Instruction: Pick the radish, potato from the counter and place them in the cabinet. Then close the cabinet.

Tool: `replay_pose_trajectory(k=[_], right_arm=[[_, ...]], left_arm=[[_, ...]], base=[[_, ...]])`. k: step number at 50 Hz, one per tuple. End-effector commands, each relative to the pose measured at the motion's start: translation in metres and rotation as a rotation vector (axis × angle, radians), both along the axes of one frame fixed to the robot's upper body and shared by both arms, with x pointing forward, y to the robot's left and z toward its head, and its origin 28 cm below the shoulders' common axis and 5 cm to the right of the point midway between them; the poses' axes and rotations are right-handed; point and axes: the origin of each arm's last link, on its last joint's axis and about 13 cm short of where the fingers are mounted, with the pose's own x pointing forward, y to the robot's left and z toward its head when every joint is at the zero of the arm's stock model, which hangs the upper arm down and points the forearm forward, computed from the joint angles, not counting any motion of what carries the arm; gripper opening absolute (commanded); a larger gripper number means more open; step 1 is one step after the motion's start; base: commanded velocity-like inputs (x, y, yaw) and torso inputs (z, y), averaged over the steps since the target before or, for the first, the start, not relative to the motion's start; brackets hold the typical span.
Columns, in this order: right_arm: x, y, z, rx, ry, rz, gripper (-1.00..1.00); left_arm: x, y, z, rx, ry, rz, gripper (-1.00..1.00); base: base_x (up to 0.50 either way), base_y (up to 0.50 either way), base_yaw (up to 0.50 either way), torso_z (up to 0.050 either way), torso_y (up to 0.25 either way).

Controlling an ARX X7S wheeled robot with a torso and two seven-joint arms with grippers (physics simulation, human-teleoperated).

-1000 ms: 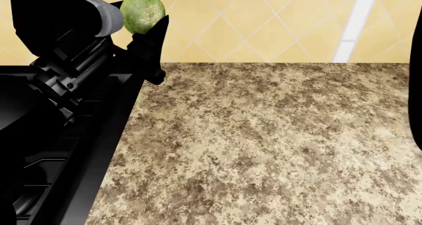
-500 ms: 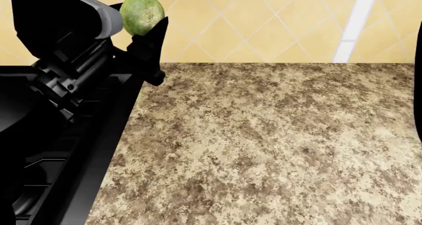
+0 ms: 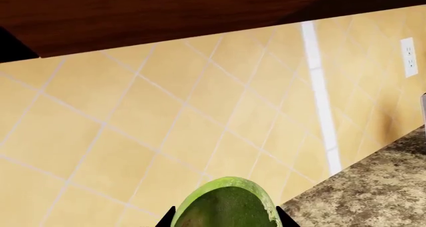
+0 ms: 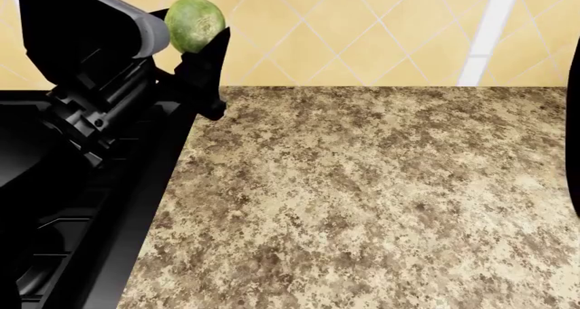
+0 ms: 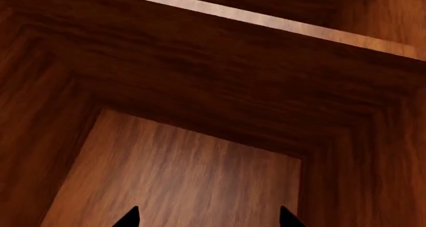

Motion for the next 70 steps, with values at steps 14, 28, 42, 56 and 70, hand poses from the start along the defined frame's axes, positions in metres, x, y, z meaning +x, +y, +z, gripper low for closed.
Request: replay_pose_trajectory(k=[14,28,42,56,70], right_arm=[[-0.026,0.013,-0.012,-0.159,-0.204,0.276,1.00],[-0.046,0.012,-0.020,-0.175,-0.289,0.535,1.00],[-0.063,0.001,-0.036,-0.216,-0.294,0.637,1.00],[-0.078,-0.011,-0.053,-0.259,-0.263,0.627,1.00],[-0.104,-0.025,-0.114,-0.353,-0.137,0.652,1.00]], left_arm=[[0.001,0.002,-0.004,-0.014,0.003,0.012,-1.00],[0.002,0.003,-0.004,-0.012,0.005,0.024,-1.00],[0.004,0.005,-0.006,-0.013,0.009,0.045,-1.00],[0.003,0.006,-0.006,-0.014,0.009,0.052,-1.00],[0.005,0.005,-0.005,-0.017,0.008,0.058,-1.00]], base=[[0.00,0.00,0.00,0.000,0.000],[0.00,0.00,0.00,0.000,0.000],[0.00,0.00,0.00,0.000,0.000],[0.00,0.00,0.00,0.000,0.001],[0.00,0.00,0.00,0.000,0.000]])
